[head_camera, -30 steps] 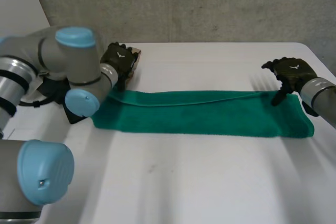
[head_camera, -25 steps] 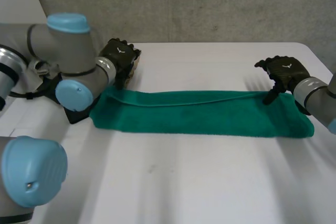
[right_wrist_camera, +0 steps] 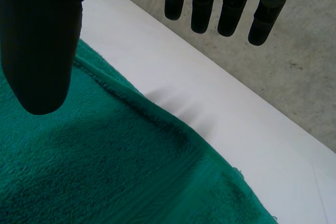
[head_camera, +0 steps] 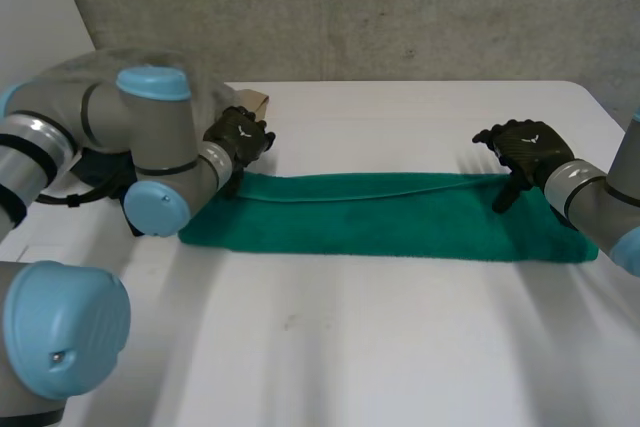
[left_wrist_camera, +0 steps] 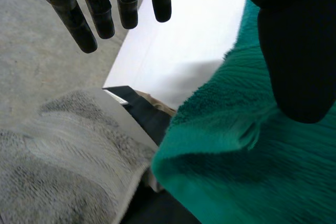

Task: Fold the laundry.

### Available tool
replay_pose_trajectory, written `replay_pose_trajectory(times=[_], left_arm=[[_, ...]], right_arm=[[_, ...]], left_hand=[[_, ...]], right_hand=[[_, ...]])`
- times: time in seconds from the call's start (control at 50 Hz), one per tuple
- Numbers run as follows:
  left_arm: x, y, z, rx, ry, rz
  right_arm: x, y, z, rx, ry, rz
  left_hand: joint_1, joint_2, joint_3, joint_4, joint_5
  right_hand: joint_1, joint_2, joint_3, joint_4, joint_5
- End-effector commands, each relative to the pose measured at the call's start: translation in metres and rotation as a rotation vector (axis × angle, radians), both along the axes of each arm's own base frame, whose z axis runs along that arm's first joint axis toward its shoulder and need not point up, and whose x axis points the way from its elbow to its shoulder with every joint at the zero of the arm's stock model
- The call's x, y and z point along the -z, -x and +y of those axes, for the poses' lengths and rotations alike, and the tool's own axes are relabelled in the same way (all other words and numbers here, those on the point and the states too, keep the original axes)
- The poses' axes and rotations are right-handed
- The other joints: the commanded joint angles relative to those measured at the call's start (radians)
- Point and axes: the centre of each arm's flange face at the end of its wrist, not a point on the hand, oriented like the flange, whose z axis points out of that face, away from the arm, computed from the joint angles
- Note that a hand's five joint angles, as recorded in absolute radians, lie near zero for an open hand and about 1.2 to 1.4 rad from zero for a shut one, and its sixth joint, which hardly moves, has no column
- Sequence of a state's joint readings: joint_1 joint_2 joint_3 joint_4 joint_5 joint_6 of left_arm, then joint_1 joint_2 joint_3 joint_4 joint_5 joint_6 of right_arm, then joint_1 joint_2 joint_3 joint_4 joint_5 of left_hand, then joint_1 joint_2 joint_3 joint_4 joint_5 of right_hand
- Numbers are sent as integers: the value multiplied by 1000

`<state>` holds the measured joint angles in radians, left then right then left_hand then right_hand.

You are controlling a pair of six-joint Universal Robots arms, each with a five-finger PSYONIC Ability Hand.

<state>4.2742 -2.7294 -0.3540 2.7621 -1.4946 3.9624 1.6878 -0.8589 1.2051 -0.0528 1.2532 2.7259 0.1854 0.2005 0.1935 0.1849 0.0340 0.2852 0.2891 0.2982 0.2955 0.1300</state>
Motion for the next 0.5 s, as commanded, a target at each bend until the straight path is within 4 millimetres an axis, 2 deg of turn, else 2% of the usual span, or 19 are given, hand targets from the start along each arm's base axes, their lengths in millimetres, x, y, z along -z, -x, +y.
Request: replay_pose_trajectory(times=[0.02, 0.08, 0.12, 0.18, 0.22, 0.38, 0.5], left_arm=[[18, 7, -14, 6, 72, -14], [9, 3, -37, -16, 214, -3], [-8, -7, -59, -87, 362, 49], [-26, -13, -69, -158, 472, 121], [-34, -12, -66, -157, 475, 143], [-32, -5, -45, -111, 277, 125], [-46, -8, -29, -115, 181, 153]], right_arm=[[1, 0, 1, 0, -4, 1], [0, 0, 2, 2, -5, -3], [0, -1, 3, -1, -6, -6], [-1, -2, 4, -2, -6, -7], [-2, -2, 5, -2, -2, -8], [-6, -4, 8, -6, 2, -19], [-22, -2, 10, 3, 18, -32]], left_hand=[[-11, -26, -19, -10, -34], [-11, -26, -19, -10, -34], [-11, -26, -19, -10, -34], [-11, -26, -19, -10, -34], [-11, -26, -19, -10, -34], [-11, -26, -19, -10, -34], [-11, -26, -19, -10, -34]], right_hand=[[68, 65, 55, 58, 49], [71, 67, 58, 61, 52], [71, 68, 58, 61, 52], [71, 68, 58, 61, 52], [71, 68, 58, 61, 52], [71, 68, 58, 61, 52], [71, 68, 58, 61, 52]])
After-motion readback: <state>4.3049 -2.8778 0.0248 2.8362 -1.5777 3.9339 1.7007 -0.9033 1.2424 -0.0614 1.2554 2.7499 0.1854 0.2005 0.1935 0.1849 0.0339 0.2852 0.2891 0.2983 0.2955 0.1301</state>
